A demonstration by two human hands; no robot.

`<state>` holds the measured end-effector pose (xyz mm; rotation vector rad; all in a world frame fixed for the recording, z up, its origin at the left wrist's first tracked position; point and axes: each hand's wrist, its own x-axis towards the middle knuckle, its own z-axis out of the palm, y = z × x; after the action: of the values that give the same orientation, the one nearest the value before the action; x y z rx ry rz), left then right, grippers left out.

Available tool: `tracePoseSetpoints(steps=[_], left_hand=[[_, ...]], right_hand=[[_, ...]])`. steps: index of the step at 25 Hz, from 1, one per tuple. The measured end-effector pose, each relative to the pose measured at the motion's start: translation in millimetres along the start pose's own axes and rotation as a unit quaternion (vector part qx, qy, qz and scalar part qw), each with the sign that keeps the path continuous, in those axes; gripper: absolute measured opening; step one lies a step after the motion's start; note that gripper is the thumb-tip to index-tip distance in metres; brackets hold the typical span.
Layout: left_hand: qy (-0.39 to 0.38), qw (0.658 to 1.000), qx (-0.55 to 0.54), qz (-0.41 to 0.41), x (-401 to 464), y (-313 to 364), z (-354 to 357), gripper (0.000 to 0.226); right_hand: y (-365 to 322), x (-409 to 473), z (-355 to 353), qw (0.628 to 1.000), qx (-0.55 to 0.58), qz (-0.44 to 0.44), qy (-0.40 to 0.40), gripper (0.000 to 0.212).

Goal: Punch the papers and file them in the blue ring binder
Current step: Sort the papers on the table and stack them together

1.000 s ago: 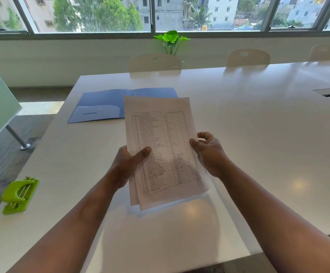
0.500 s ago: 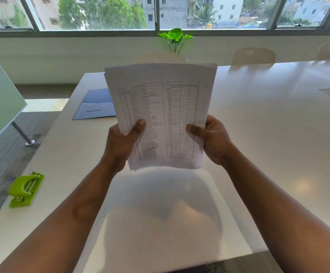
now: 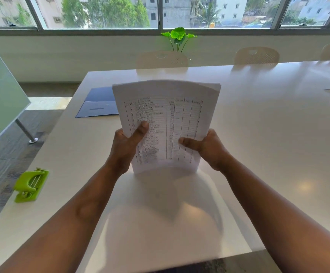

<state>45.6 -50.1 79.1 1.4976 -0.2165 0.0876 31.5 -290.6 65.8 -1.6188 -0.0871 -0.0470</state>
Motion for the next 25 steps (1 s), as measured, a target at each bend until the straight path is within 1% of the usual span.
tracePoseSetpoints(steps=[2, 4, 8, 12, 16, 19, 21, 22, 23, 24, 25], left_hand=[[-0.002, 1.000, 0.012, -0.012, -2.6, -3.0, -1.0, 0.026], [-0.005, 1.000, 0.025, 0.000, -2.1, -4.0, -2.9, 0.030], [-0.016, 1.000, 0.010, -0.022, -3.9, -12.9, -4.8, 0.035], [-0.026, 0.999, 0.018, -0.027, -6.1, -21.5, -6.9, 0.031], [-0.046, 0.996, 0.038, -0.060, -7.6, -33.6, -9.7, 0.035], [-0.047, 0.994, 0.061, -0.079, -3.4, -33.8, -12.3, 0.029], [-0.023, 0.995, 0.047, -0.087, 1.2, -28.3, -11.5, 0.021], [0.009, 0.995, 0.025, -0.097, 3.5, -26.0, -10.1, 0.016], [0.048, 0.992, -0.012, -0.114, 5.4, -24.1, -8.8, 0.011], [0.088, 0.985, -0.062, -0.136, 6.9, -23.5, -7.2, 0.008], [0.117, 0.974, -0.114, -0.156, 7.7, -23.2, -5.2, 0.010]], right_hand=[[4.4, -1.9, 1.2, 1.000, -0.015, 0.008, -0.001, 0.032], [5.4, -1.4, 1.2, 1.000, -0.014, -0.002, 0.001, 0.031], [13.9, -1.8, 1.9, 1.000, -0.013, 0.013, -0.009, 0.033], [22.9, -1.7, 1.7, 1.000, -0.026, 0.016, -0.007, 0.035], [30.6, 0.4, -2.0, 0.999, -0.025, 0.035, -0.015, 0.037], [25.1, 3.1, -5.4, 0.998, -0.039, 0.037, -0.034, 0.036], [17.4, 6.6, -8.9, 0.998, -0.039, 0.031, -0.034, 0.030], [15.2, 8.1, -11.6, 0.999, -0.014, 0.029, -0.029, 0.029], [13.7, 8.5, -13.9, 0.998, 0.036, 0.036, -0.024, 0.029], [12.8, 6.7, -14.1, 0.992, 0.113, 0.056, -0.024, 0.029], [13.5, 3.5, -11.8, 0.976, 0.197, 0.086, -0.035, 0.029]])
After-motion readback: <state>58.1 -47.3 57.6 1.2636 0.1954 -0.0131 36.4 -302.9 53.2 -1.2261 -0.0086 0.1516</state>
